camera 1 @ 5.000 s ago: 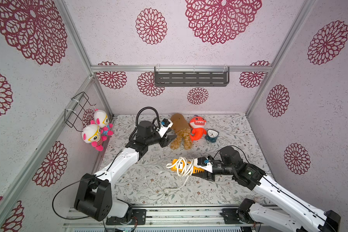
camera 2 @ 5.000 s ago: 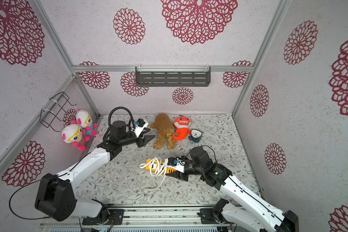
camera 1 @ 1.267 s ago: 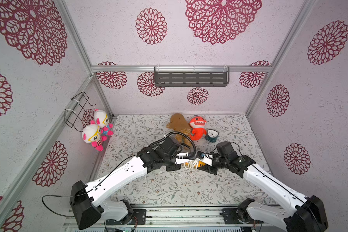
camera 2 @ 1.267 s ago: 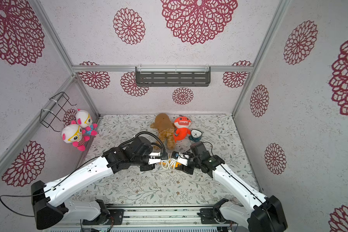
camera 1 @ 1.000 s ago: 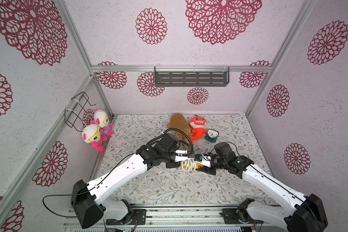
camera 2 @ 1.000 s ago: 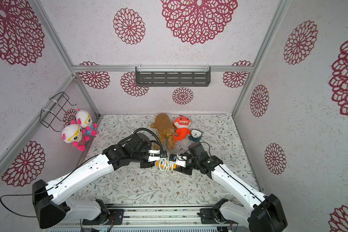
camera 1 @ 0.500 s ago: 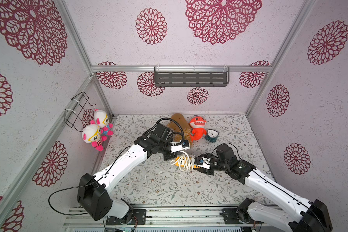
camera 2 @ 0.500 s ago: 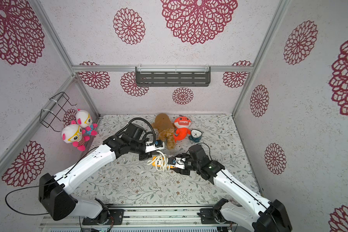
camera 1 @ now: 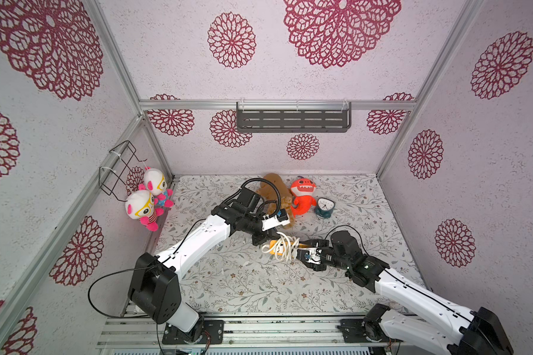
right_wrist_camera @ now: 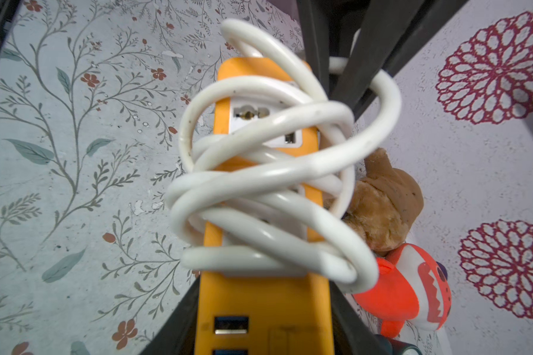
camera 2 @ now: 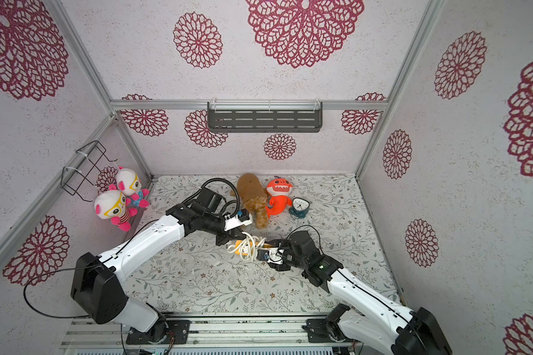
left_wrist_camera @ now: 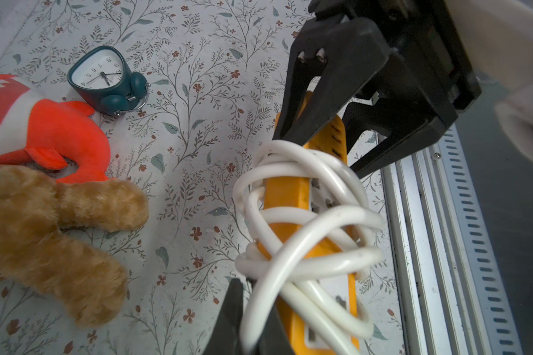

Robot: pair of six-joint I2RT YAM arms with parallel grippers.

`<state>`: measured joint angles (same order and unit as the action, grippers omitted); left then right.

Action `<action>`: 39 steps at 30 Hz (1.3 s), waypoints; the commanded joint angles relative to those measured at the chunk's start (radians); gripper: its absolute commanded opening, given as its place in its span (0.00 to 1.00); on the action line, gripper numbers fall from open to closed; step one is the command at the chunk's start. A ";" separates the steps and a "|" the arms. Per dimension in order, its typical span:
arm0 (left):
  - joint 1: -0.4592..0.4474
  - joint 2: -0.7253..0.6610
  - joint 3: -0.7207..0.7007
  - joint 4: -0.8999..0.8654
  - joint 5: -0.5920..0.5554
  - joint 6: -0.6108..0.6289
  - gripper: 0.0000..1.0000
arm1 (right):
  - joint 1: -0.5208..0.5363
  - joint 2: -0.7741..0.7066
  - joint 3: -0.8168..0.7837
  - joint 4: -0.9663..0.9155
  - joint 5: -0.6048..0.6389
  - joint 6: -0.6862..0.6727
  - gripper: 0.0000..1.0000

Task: Wrap the cord around the power strip
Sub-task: Wrap the power cord around the power strip.

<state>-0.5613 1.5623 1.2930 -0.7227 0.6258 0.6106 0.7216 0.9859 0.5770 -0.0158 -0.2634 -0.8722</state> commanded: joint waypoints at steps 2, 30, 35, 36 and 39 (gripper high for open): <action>0.037 0.017 0.002 0.068 0.129 -0.101 0.14 | 0.024 -0.012 0.033 0.123 -0.069 -0.060 0.00; 0.135 0.097 0.045 0.177 0.233 -0.133 0.26 | 0.015 0.005 -0.040 0.468 -0.334 0.356 0.00; 0.134 0.090 -0.029 0.248 0.270 -0.231 0.28 | 0.013 0.010 -0.113 0.650 -0.275 0.450 0.00; 0.135 0.087 -0.049 0.267 0.275 -0.255 0.28 | 0.013 0.013 -0.124 0.673 -0.259 0.461 0.00; 0.134 0.084 -0.105 0.319 0.296 -0.323 0.30 | 0.014 0.020 -0.145 0.703 -0.248 0.481 0.00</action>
<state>-0.4500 1.6444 1.2217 -0.5095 0.9016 0.3767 0.7208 1.0340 0.4164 0.4698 -0.4698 -0.4477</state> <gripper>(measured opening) 0.294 0.517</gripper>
